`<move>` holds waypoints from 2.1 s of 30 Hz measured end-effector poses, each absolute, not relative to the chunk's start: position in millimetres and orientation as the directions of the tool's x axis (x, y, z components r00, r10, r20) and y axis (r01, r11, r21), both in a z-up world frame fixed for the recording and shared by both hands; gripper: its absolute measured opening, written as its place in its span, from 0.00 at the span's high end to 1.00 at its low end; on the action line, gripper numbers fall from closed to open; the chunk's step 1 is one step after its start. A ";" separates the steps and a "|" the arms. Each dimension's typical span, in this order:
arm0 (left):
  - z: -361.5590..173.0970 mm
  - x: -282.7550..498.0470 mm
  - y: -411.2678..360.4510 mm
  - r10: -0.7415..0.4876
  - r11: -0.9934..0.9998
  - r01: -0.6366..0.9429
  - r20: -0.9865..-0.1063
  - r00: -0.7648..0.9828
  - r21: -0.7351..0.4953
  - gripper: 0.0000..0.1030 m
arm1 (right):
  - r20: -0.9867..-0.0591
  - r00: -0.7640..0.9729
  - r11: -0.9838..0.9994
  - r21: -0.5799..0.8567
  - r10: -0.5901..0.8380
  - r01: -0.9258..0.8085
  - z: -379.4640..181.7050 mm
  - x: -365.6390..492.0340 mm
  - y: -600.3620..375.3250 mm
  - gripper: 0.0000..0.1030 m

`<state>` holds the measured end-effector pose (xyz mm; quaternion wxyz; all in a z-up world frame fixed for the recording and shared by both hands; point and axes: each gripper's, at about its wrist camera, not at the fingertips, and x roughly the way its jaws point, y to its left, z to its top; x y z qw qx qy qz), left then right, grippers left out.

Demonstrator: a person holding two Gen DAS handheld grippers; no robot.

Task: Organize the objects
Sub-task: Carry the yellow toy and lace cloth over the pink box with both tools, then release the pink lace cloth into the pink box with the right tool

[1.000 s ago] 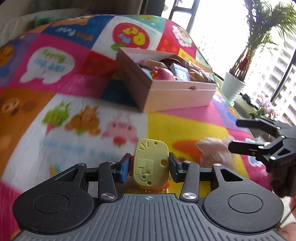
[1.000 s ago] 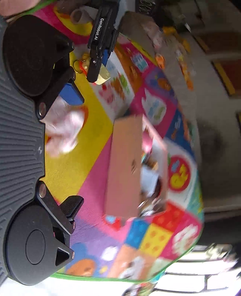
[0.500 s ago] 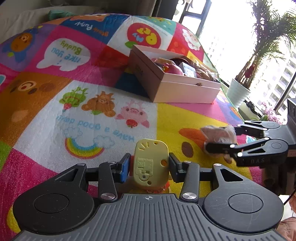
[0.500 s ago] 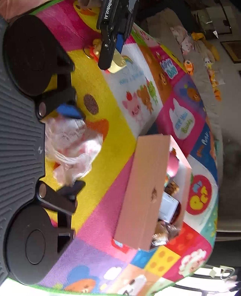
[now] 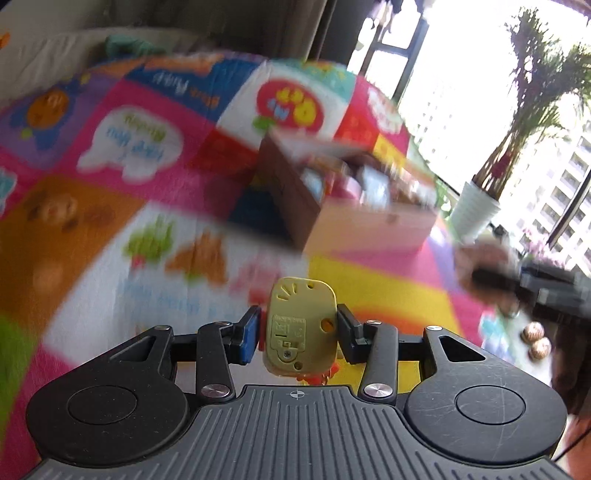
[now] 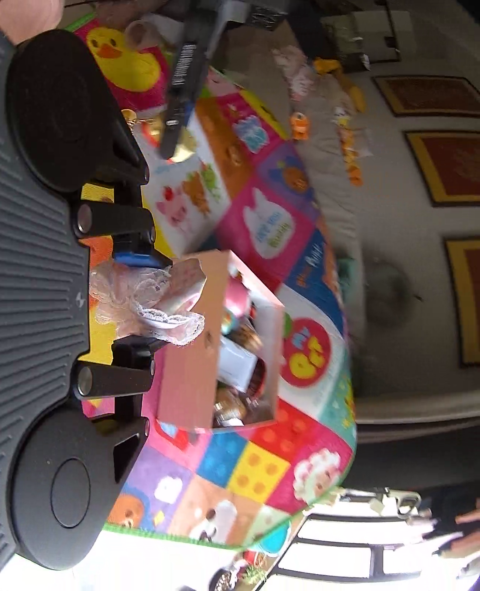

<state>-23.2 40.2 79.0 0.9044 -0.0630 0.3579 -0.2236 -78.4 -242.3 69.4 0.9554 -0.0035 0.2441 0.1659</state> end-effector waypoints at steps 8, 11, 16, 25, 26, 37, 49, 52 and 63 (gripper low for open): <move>167.5 60.6 -6.7 -0.490 0.872 0.416 -0.470 0.734 -0.259 0.54 | -0.429 0.860 0.961 0.110 0.276 -0.254 65.4 -69.3 -266.3 0.67; 177.4 101.7 -32.8 -0.512 0.859 0.431 -0.439 0.738 -0.277 0.54 | -0.418 0.867 0.963 0.106 0.270 -0.249 65.5 -61.2 -272.8 0.67; 161.5 167.9 -78.6 -0.534 0.845 0.440 -0.423 0.732 -0.303 0.54 | -0.429 0.866 0.966 0.130 0.258 -0.223 57.4 -44.4 -285.2 0.67; 70.0 213.5 -77.6 -0.504 0.861 0.335 -0.546 0.669 -0.384 0.53 | -0.478 0.851 0.976 0.113 0.219 -0.188 54.6 -12.2 -296.7 0.67; 65.9 208.0 -67.9 -0.498 0.862 0.328 -0.529 0.687 -0.386 0.53 | -0.478 0.850 0.975 0.113 0.222 -0.192 59.0 -6.8 -296.5 0.67; 42.9 135.3 31.1 -0.583 0.794 0.345 -0.468 0.664 -0.501 0.54 | -0.558 0.815 0.988 0.077 0.153 -0.133 118.1 137.4 -263.4 0.67; 15.1 112.6 92.6 -0.617 0.731 0.303 -0.401 0.677 -0.612 0.55 | -0.660 0.721 0.945 0.327 0.210 0.024 139.8 221.9 -275.0 0.43; 13.7 113.4 95.9 -0.630 0.713 0.301 -0.389 0.672 -0.633 0.55 | -0.710 0.666 0.940 0.340 0.229 0.039 125.3 235.3 -266.2 0.43; 16.6 110.9 94.3 -0.635 0.714 0.321 -0.383 0.671 -0.622 0.55 | -0.828 0.543 0.961 0.243 0.137 0.129 62.2 281.0 -247.9 0.32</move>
